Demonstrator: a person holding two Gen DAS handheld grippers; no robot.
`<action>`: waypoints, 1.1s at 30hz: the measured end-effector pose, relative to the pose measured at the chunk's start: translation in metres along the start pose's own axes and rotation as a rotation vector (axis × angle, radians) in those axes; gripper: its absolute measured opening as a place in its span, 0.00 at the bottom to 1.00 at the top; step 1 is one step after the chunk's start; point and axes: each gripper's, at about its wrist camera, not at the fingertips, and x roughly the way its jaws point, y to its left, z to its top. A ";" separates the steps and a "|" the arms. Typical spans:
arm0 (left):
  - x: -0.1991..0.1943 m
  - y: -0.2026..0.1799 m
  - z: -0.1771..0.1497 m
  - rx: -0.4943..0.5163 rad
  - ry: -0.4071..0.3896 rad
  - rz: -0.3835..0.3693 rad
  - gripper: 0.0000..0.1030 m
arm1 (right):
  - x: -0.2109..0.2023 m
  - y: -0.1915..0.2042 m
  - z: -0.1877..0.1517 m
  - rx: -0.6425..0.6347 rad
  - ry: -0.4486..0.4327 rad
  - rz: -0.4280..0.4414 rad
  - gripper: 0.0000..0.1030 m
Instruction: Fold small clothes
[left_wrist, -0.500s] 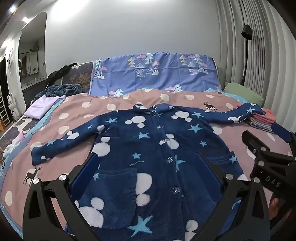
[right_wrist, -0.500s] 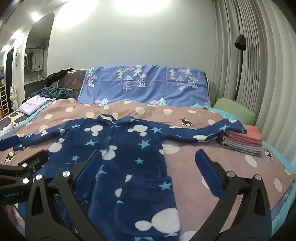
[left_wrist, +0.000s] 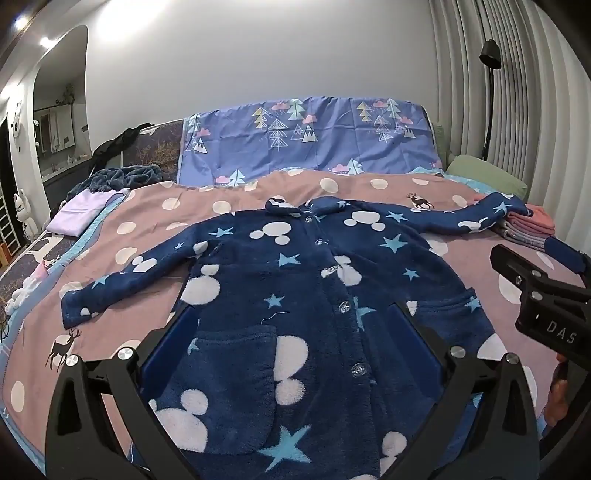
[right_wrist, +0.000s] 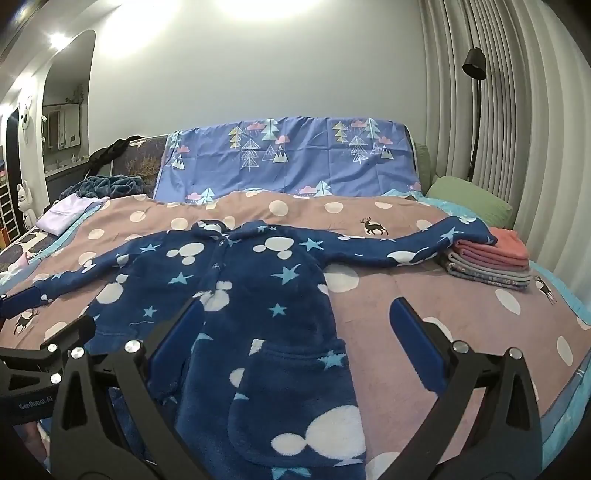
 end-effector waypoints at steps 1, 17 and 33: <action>0.000 0.000 0.000 -0.003 0.000 -0.004 0.99 | -0.002 0.001 -0.001 0.000 -0.003 0.000 0.98; 0.003 0.012 -0.001 -0.050 -0.031 -0.139 0.99 | 0.007 -0.001 -0.001 0.037 0.027 -0.020 0.98; 0.003 0.006 -0.005 0.015 0.010 -0.099 0.99 | 0.010 0.002 0.002 0.039 0.031 -0.020 0.98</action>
